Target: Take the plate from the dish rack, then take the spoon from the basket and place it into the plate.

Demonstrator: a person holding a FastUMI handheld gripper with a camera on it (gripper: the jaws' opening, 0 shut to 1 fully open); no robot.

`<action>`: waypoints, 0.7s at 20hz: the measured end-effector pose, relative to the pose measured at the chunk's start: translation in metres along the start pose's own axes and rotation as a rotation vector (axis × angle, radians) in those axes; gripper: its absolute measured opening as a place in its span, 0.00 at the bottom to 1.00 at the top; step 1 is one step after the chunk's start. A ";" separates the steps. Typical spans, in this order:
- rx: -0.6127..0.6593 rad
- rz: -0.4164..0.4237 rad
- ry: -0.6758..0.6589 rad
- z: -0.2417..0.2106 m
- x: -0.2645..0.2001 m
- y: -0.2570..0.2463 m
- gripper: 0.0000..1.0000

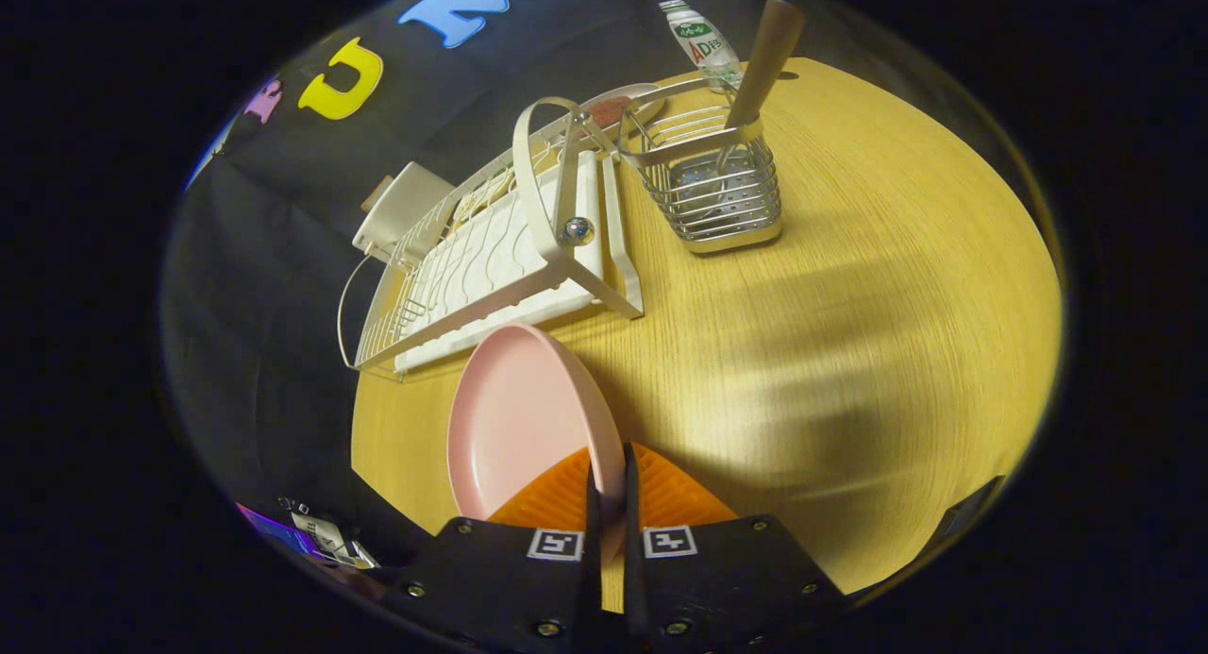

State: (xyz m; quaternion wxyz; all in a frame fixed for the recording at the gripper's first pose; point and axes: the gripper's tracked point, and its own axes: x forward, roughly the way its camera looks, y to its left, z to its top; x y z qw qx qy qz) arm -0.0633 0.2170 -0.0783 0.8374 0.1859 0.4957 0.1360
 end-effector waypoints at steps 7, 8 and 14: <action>-0.393 -0.246 -0.348 0.066 -0.061 -0.030 0.39; -0.464 -0.279 -0.421 0.079 -0.076 -0.030 0.39; -0.476 -0.312 -0.643 0.120 -0.121 -0.026 0.39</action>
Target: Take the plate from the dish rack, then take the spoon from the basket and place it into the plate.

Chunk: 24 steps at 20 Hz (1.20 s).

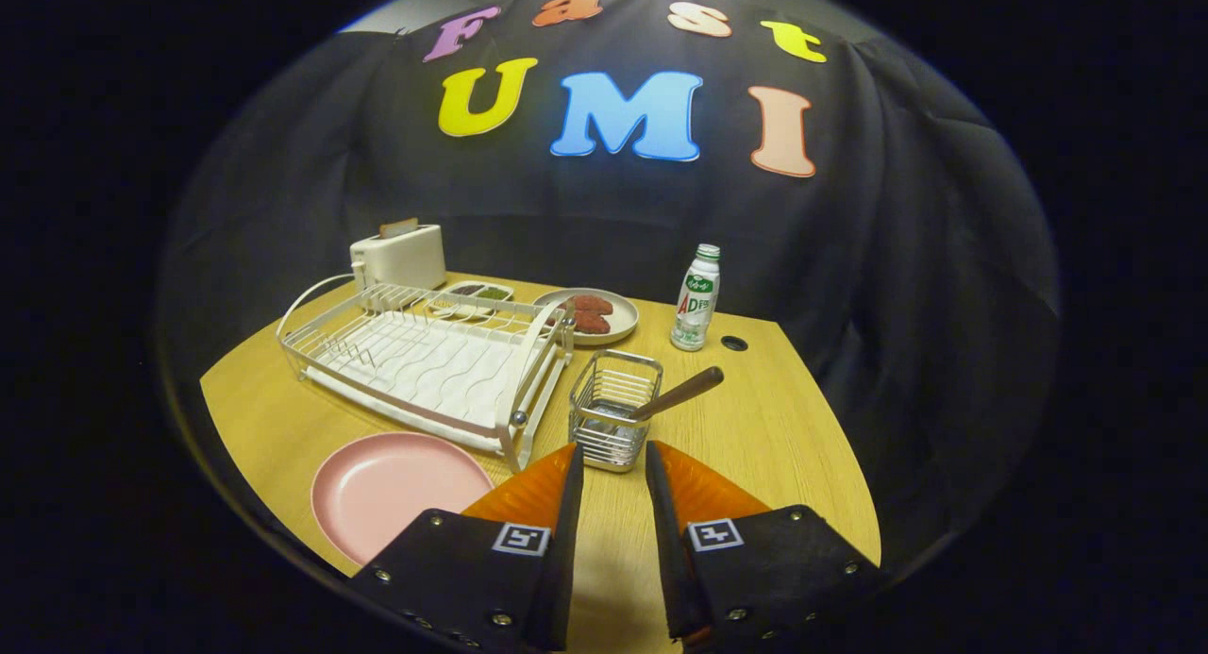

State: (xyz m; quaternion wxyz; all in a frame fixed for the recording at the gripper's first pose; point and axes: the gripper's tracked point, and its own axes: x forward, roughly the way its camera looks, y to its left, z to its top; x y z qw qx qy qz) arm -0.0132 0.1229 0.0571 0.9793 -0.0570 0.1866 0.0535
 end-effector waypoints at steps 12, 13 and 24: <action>0.175 -0.056 -0.134 0.025 0.058 -0.044 0.39; 0.183 -0.051 -0.144 0.028 0.064 -0.044 0.39; 0.324 0.014 -0.207 0.049 0.098 -0.040 0.12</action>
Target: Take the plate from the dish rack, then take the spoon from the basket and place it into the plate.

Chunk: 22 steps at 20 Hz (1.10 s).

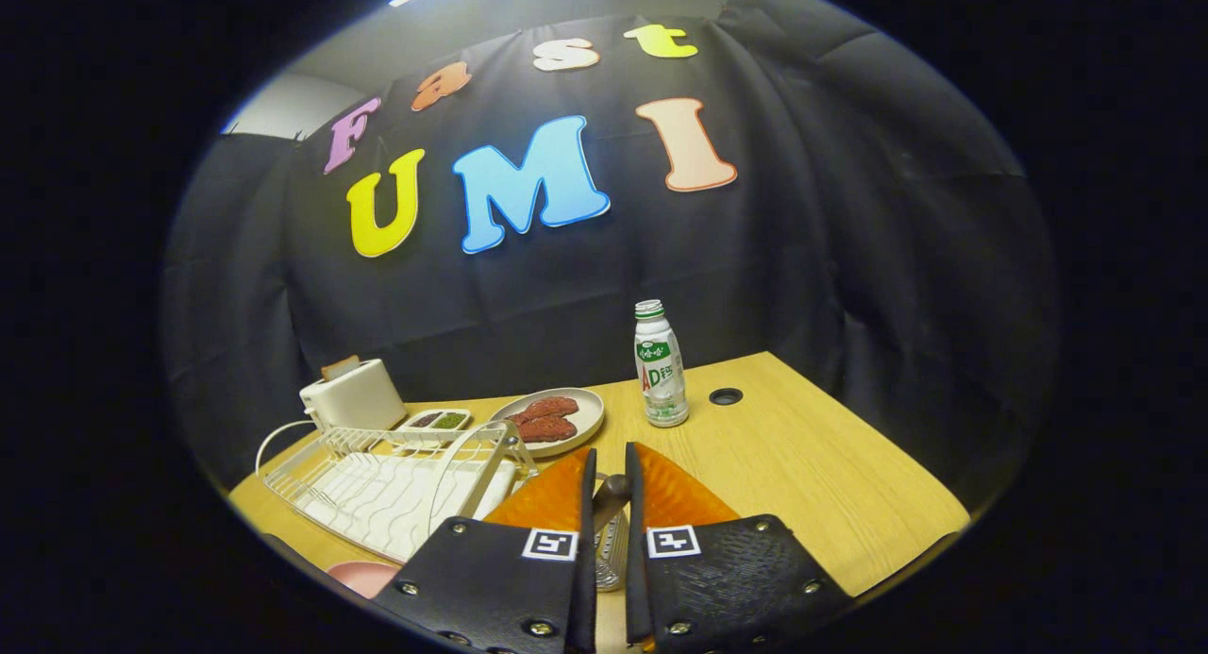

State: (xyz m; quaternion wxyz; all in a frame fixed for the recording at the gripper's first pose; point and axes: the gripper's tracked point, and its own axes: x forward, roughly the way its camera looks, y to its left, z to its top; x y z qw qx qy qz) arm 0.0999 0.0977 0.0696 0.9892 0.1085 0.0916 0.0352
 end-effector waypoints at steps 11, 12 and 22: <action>-0.088 0.008 0.029 0.046 -0.013 0.028 0.04; -0.096 0.001 0.020 0.054 -0.018 0.028 0.04; -0.139 0.000 -0.034 0.118 -0.083 0.054 0.04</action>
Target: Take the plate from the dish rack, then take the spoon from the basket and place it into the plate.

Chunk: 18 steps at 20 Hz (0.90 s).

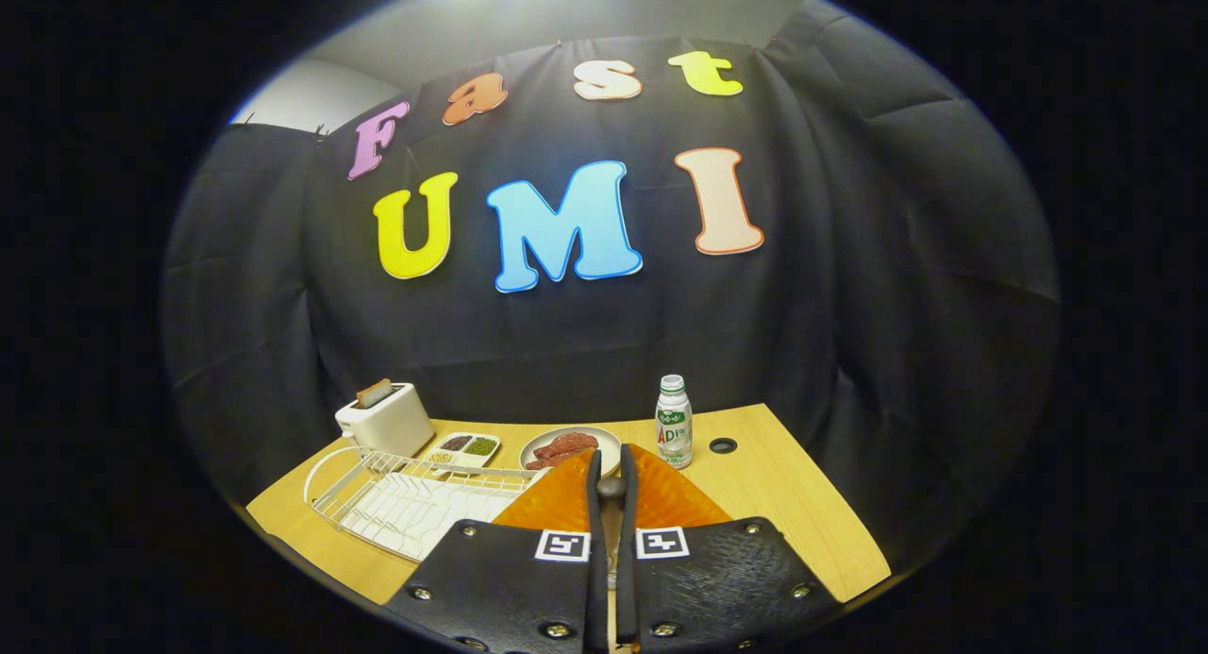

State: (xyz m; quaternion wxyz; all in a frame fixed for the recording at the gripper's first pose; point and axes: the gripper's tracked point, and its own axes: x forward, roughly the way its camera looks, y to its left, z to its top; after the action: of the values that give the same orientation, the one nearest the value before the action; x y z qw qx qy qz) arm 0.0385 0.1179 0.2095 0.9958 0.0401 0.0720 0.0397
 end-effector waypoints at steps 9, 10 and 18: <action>-0.018 -0.002 0.029 -0.014 -0.042 0.045 0.04; -0.015 0.002 0.041 -0.019 -0.043 0.051 0.04; -0.037 0.088 0.141 -0.065 -0.043 0.115 0.03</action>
State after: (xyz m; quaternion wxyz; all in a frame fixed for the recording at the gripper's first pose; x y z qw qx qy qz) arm -0.0217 0.2329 0.1612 0.9862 0.0220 0.1392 0.0873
